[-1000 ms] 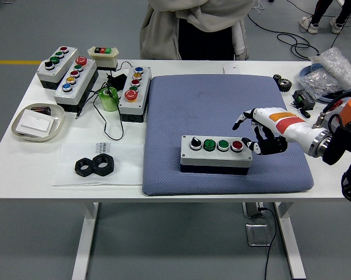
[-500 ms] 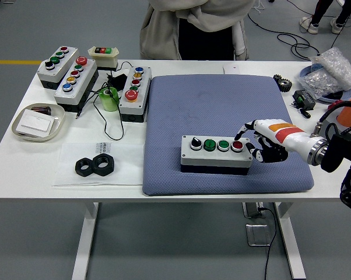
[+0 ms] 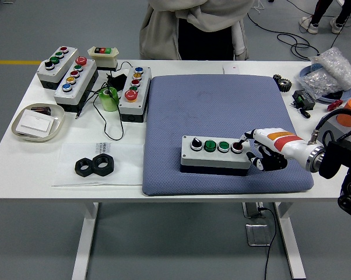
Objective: Pick up the button,place it on the desk,press the button,press the button
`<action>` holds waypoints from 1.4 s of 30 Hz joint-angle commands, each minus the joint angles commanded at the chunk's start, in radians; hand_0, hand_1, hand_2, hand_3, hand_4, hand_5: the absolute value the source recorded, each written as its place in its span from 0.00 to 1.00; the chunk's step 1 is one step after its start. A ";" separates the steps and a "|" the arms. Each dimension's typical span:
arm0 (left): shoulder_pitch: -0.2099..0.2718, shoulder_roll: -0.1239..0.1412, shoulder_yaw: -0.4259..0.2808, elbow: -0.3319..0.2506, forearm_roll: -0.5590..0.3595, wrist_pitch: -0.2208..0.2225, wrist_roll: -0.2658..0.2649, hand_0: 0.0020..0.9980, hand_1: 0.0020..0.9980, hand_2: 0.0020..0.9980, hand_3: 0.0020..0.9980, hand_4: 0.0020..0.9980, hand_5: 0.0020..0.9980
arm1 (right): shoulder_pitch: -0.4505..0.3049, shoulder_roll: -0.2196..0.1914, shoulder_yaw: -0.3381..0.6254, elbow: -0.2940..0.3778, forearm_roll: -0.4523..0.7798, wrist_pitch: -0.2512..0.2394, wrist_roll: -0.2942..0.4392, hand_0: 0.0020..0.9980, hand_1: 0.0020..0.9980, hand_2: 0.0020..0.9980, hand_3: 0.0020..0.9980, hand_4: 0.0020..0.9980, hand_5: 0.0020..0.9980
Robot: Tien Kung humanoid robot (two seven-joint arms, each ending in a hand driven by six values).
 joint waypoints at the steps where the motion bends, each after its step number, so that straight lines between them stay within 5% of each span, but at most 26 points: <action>1: 0.000 0.000 0.001 0.000 -0.002 0.000 -0.001 0.76 0.80 0.87 0.79 0.56 1.00 | -0.004 0.001 0.011 0.006 -0.001 -0.008 0.003 0.04 0.00 0.08 0.66 0.45 0.00; 13: -0.003 0.001 0.006 -0.001 -0.009 0.000 -0.002 0.76 0.80 0.87 0.79 0.56 1.00 | 0.004 -0.003 0.050 0.059 0.008 -0.050 0.018 0.04 0.00 0.08 0.67 0.45 0.00; 42: -0.005 0.000 0.008 -0.002 -0.013 0.000 -0.002 0.76 0.80 0.87 0.79 0.56 1.00 | 0.038 0.069 -0.040 -0.028 0.005 -0.035 -0.002 0.04 0.00 0.08 0.67 0.45 0.00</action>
